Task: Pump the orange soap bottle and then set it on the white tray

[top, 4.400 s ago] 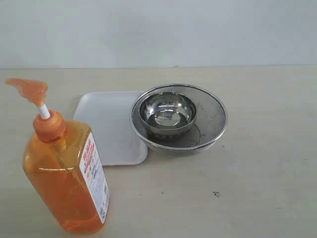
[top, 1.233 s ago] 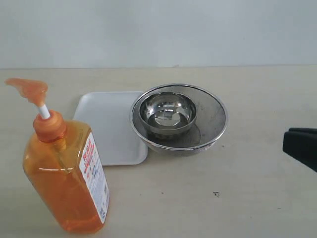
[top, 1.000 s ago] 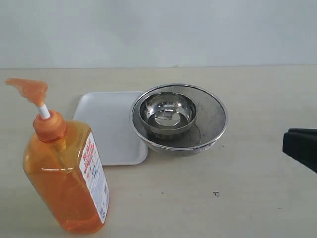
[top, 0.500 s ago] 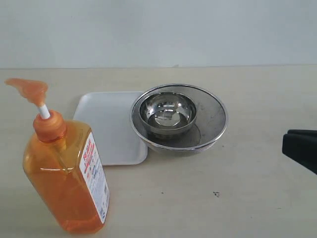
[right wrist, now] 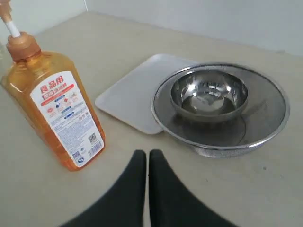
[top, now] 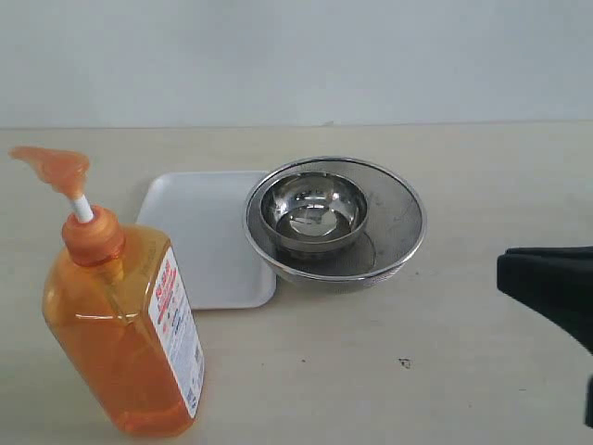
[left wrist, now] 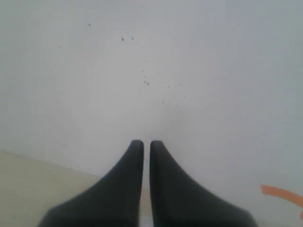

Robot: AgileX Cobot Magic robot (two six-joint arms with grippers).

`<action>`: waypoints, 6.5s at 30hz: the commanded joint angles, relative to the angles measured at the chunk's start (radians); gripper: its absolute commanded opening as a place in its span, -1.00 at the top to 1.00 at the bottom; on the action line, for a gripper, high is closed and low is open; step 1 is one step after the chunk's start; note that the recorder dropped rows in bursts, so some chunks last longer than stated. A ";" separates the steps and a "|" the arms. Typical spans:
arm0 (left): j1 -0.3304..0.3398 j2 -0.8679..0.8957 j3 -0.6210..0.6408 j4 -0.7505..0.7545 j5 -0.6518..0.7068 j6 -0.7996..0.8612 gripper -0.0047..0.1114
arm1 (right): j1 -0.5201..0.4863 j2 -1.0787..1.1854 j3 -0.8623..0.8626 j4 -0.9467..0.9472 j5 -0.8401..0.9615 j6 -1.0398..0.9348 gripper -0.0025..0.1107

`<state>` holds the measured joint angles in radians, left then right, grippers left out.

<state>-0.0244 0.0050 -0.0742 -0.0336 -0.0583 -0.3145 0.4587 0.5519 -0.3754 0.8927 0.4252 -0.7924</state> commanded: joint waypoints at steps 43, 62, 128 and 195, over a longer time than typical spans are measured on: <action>0.003 0.909 -0.427 -0.704 0.891 1.231 0.84 | 0.197 1.087 -0.510 0.852 0.347 -1.266 0.96; 0.003 0.909 -0.426 -0.875 0.991 1.304 0.84 | 0.231 1.098 -0.543 0.852 0.255 -1.264 0.96; 0.003 0.874 -0.428 -0.851 1.018 1.365 0.84 | 0.228 0.805 -0.543 0.371 -0.132 -0.815 0.96; 0.003 0.863 -0.412 -0.797 0.664 1.250 0.84 | 0.655 0.881 -0.310 0.158 -0.458 -0.376 -0.71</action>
<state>-0.0229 0.8563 -0.4964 -0.8205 0.6226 0.9340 1.0973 1.4099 -0.6873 1.0402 0.0392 -1.1631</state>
